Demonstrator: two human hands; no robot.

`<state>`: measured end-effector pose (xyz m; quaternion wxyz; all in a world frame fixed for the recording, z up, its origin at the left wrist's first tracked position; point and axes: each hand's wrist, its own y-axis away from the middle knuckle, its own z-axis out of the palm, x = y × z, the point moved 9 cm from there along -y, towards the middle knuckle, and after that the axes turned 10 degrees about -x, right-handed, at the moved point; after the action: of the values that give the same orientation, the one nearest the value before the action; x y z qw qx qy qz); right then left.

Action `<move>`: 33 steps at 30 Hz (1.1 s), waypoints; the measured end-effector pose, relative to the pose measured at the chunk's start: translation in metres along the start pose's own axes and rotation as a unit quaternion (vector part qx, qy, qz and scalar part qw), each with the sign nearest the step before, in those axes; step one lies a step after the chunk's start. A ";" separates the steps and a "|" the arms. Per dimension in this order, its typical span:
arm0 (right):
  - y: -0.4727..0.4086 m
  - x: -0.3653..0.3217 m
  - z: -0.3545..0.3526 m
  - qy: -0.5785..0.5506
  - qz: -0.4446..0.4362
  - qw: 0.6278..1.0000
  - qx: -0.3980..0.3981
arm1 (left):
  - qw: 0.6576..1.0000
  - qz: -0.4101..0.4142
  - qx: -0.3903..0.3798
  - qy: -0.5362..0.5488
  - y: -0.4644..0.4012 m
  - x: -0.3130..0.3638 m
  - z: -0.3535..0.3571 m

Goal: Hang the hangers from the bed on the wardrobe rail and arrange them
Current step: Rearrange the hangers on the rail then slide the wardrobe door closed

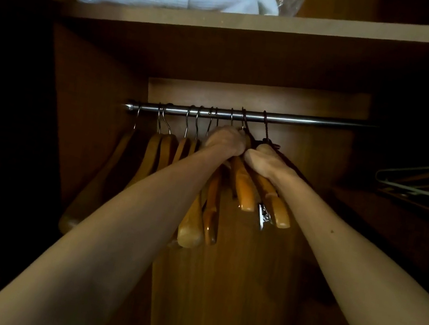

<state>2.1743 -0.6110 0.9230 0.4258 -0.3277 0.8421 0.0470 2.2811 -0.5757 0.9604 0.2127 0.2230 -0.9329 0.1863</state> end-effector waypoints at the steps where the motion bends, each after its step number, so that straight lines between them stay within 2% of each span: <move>1: 0.001 0.002 -0.001 -0.001 0.003 1.000 0.010 | 1.000 -0.002 0.000 -0.006 0.000 0.000 0.003; 6: 0.005 0.010 0.000 0.013 0.012 1.000 0.020 | 0.999 0.018 0.024 0.020 0.002 0.001 0.011; 10: 0.015 0.012 0.002 0.050 0.012 0.998 0.027 | 0.995 0.036 0.079 -0.041 0.016 -0.002 0.006; 13: 0.031 0.002 -0.007 0.119 -0.009 0.987 0.103 | 0.988 0.082 0.116 -0.058 0.034 -0.010 -0.007; 16: 0.053 -0.030 -0.011 0.151 -0.075 0.969 0.181 | 0.992 0.070 0.103 -0.008 0.040 -0.041 -0.023; 19: 0.058 -0.062 0.011 0.160 -0.102 0.971 0.143 | 0.996 0.030 0.077 -0.022 0.041 -0.069 -0.033; 23: 0.059 -0.072 0.049 0.222 -0.065 0.969 0.086 | 0.996 0.014 -0.008 -0.090 0.036 -0.075 -0.015; 28: 0.071 -0.060 0.083 0.301 -0.009 0.953 0.040 | 0.998 0.011 -0.025 -0.061 0.030 -0.072 -0.001; 33: 0.072 -0.048 0.089 0.319 0.017 0.946 0.058 | 0.999 0.013 -0.032 -0.013 0.023 -0.076 0.011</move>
<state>2.2127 -0.4979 0.8883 0.1523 -0.2857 0.9406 -0.1020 2.3276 -0.5358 0.9095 0.2056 0.2066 -0.9438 0.1558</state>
